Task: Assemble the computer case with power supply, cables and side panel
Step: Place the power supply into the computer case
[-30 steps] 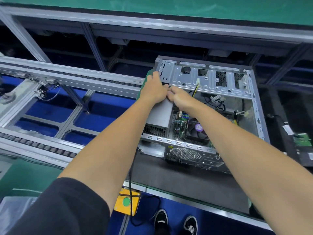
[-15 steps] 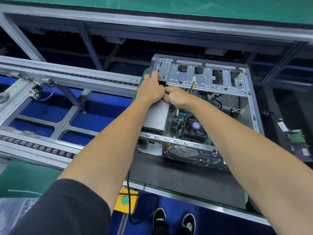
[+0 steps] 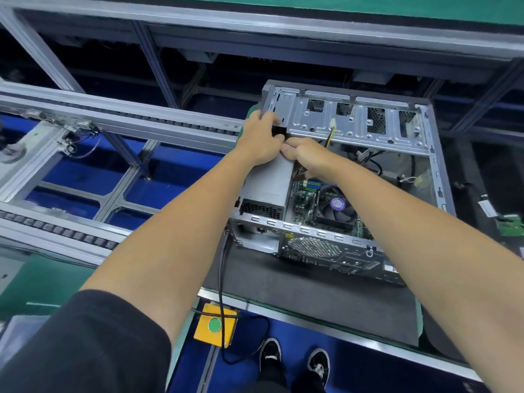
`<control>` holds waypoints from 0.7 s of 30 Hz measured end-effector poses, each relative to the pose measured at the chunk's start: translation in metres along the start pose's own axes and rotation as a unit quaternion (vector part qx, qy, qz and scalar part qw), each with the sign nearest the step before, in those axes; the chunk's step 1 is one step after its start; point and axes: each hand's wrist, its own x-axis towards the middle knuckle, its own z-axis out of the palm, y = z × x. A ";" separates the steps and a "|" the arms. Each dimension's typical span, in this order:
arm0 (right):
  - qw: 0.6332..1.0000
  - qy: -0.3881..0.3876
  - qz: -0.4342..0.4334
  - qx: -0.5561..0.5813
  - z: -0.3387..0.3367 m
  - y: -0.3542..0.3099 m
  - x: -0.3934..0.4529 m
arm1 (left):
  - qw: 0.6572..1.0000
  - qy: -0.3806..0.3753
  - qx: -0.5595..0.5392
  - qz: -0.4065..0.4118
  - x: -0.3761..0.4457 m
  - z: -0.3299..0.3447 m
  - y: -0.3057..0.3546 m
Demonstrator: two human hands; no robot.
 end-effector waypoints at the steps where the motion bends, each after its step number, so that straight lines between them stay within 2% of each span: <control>1: 1.000 -0.004 0.016 0.023 0.000 0.003 0.000 | 0.999 0.003 0.017 0.033 -0.001 -0.003 -0.001; 4: 0.989 -0.043 0.062 0.124 0.000 0.011 0.001 | 0.990 -0.017 0.072 0.120 -0.002 -0.009 -0.001; 8: 0.988 -0.061 0.057 0.132 0.005 0.017 0.000 | 0.974 -0.048 0.160 0.155 -0.001 -0.009 -0.003; 10: 0.992 -0.038 0.039 0.111 0.006 0.018 0.002 | 0.969 -0.043 0.176 0.168 -0.003 -0.004 -0.008; 14: 0.999 0.028 -0.035 -0.002 0.009 0.016 0.005 | 0.966 -0.024 0.190 0.175 -0.009 0.003 -0.012; 18: 0.996 0.039 -0.067 -0.041 0.010 0.019 0.007 | 0.958 0.022 0.217 0.185 -0.016 0.007 -0.010; 21: 0.994 0.039 -0.091 -0.045 0.009 0.019 0.005 | 0.952 0.028 0.240 0.188 -0.018 0.007 -0.006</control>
